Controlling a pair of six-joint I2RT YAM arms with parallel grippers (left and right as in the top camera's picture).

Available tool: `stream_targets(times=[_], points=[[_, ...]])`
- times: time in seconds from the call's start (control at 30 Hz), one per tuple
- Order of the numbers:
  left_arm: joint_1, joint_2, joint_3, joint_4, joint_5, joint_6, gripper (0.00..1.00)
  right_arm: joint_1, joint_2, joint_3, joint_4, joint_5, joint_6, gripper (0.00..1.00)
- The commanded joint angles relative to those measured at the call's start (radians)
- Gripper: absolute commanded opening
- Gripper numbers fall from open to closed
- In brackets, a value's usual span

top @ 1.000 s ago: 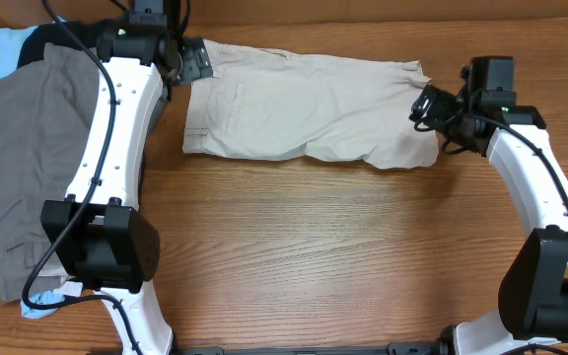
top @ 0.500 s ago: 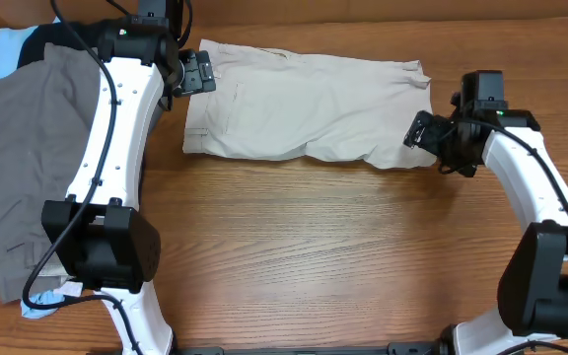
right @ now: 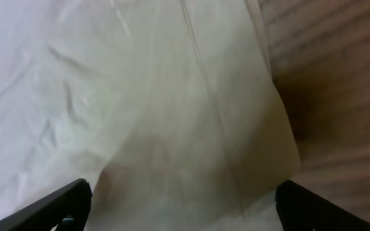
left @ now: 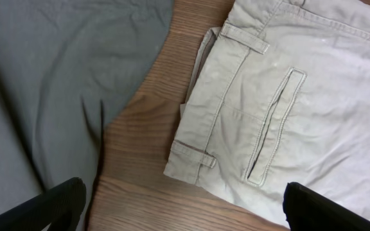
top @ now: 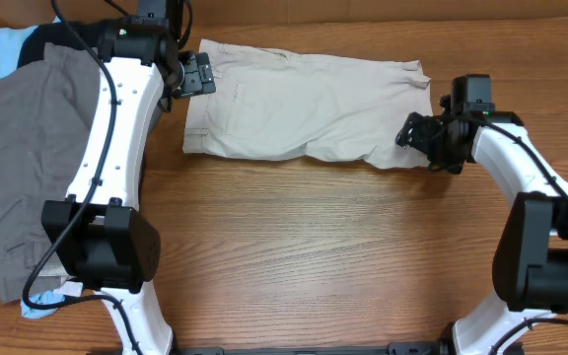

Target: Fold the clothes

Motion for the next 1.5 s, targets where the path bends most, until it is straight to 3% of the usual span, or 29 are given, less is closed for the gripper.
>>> stream_targets(times=[0.0,0.23,0.27,0.47,0.5,0.8,1.03,1.13,1.17,1.27,1.37,1.47], points=[[-0.007,-0.001,0.005,-0.003,0.011,0.023,1.00,-0.001,0.038,-0.021,0.066,0.012,-0.006,0.91],[-0.007,-0.001,0.005,-0.003,0.011,0.023,1.00,-0.001,0.111,-0.021,0.171,0.012,-0.030,0.87],[-0.007,-0.001,0.005,-0.003,0.011,0.023,1.00,-0.001,0.116,-0.021,0.181,0.012,-0.032,0.83],[-0.007,0.003,0.005,-0.002,0.010,0.022,1.00,-0.001,0.125,-0.021,0.188,0.122,-0.031,0.31],[-0.007,0.005,0.004,-0.003,0.010,0.022,1.00,-0.001,0.125,-0.021,0.171,0.151,-0.032,0.26],[-0.007,0.005,0.000,-0.011,0.011,0.022,1.00,-0.073,0.124,0.011,-0.119,0.202,0.055,0.04],[-0.010,0.005,0.000,-0.045,0.012,0.022,1.00,-0.211,0.087,0.044,-0.329,0.153,0.049,0.04],[-0.019,0.005,-0.002,-0.058,0.016,0.024,1.00,-0.243,0.045,0.045,-0.344,0.064,-0.058,0.07],[-0.024,0.006,-0.005,-0.053,0.027,0.040,1.00,-0.249,0.028,0.045,-0.347,0.028,-0.089,0.14],[-0.045,0.020,-0.013,-0.002,0.129,0.162,1.00,-0.253,-0.030,0.053,-0.352,-0.045,-0.141,0.56],[-0.059,0.048,-0.013,0.043,0.172,0.231,1.00,-0.253,-0.067,0.086,-0.382,-0.089,-0.169,0.70],[-0.064,0.097,-0.013,0.075,0.200,0.275,1.00,-0.252,-0.097,0.127,-0.415,-0.122,-0.205,0.76]])
